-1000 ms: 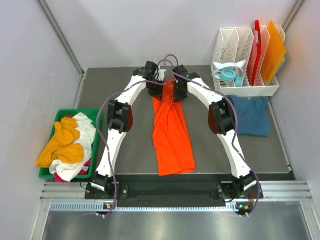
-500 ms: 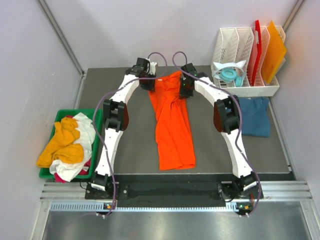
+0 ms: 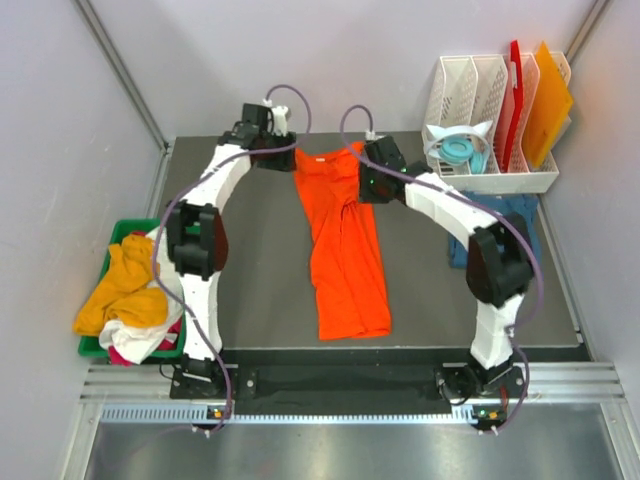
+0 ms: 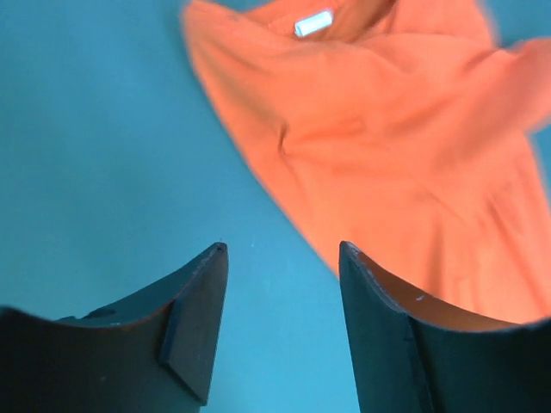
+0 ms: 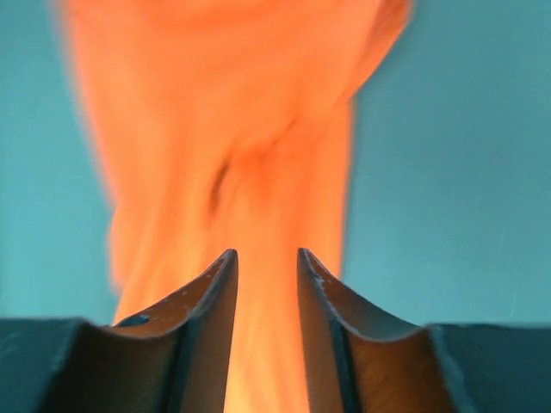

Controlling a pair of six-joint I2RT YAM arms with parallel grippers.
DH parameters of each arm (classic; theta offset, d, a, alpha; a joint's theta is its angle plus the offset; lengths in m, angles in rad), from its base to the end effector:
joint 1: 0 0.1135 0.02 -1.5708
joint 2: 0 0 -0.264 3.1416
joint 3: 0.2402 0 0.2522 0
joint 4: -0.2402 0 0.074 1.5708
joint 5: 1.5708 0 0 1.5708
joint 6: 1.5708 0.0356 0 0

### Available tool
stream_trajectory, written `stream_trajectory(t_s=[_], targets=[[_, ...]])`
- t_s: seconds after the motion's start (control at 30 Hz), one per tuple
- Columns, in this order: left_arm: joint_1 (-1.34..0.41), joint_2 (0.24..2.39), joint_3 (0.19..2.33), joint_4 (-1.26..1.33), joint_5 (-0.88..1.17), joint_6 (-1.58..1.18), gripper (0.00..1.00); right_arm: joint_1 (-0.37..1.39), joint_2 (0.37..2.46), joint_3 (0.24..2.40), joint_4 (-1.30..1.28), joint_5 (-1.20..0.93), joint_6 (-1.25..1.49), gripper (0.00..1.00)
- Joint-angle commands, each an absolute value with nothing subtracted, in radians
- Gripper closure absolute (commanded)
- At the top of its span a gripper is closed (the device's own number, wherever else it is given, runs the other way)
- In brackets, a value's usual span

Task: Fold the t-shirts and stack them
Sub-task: Grab the bottom of the folded rectangular tshirt with both arms

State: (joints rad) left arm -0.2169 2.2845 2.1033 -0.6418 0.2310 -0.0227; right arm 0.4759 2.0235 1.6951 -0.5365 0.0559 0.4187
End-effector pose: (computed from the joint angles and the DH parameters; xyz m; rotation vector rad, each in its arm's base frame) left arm 0.5046 -0.1195 0.2483 0.3412 2.3764 -0.3887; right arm 0.4078 0.2079 0.2453 -0.0450 2.4616 0.3302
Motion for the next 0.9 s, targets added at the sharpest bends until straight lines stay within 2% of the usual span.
stream_trajectory(t_s=[0.0, 0.13, 0.27, 0.63, 0.87], targets=[[-0.189, 1.991, 1.900, -0.587, 0.253, 0.015, 0.42, 0.695, 1.748, 1.450, -0.499, 0.155, 0.402, 0.73], [-0.160, 1.797, 1.703, -0.600, 0.221, 0.028, 0.44, 0.901, 1.651, 1.202, -0.465, 0.212, 0.500, 0.82], [-0.121, 1.649, 1.519, -0.580, 0.210, 0.034, 0.44, 1.006, 1.625, 1.088, -0.446, 0.216, 0.589, 0.93], [-0.049, 1.499, 1.379, -0.644, 0.213, 0.067, 0.45, 1.112, 1.677, 0.999, -0.379, 0.261, 0.666, 0.95], [-0.041, 1.442, 1.269, -0.634, 0.225, 0.057, 0.45, 1.170, 1.796, 1.020, -0.367, 0.163, 0.657, 0.95]])
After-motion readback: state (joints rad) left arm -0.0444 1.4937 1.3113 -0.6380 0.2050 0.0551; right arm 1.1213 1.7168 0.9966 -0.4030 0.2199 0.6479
